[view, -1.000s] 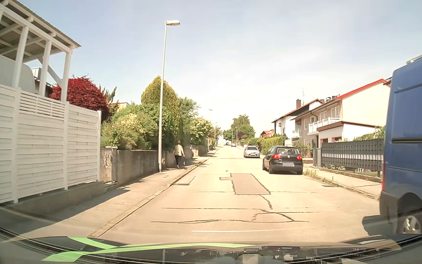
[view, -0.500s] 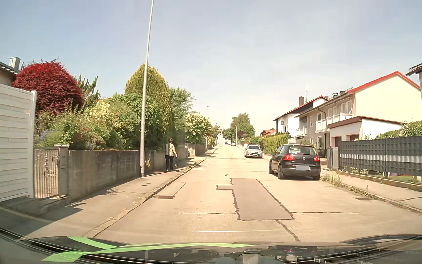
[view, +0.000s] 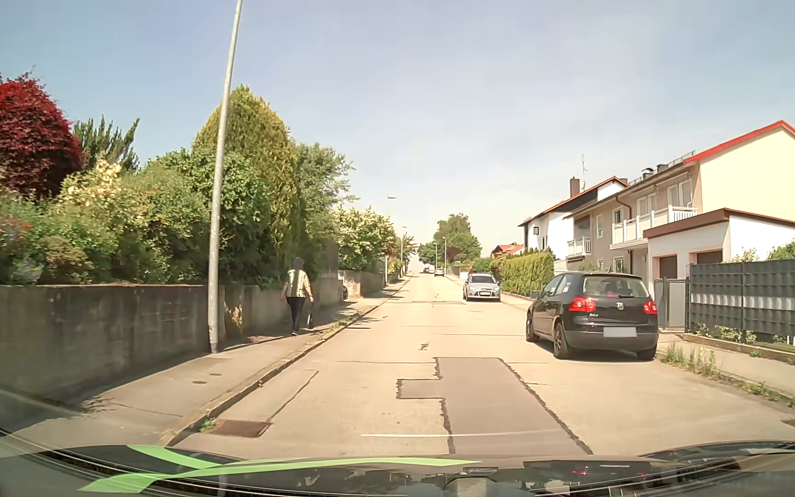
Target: Follow the waypoints while adhering to traffic rules and regulations
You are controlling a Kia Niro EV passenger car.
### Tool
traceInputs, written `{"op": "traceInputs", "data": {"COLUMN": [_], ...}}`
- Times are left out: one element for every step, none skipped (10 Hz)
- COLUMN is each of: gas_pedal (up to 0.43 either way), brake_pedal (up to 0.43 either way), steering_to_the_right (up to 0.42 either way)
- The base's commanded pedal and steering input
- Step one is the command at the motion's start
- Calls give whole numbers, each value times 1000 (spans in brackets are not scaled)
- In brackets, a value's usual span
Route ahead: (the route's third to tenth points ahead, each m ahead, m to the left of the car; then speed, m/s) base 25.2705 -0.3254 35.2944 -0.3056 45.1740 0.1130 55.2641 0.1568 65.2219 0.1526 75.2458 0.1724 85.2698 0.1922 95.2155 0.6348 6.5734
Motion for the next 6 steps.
{"op": "traceInputs", "data": {"gas_pedal": [130,130,130,130,130,130], "brake_pedal": [0,0,0,0,0,0], "steering_to_the_right": [1,1,2,2,3,4]}}
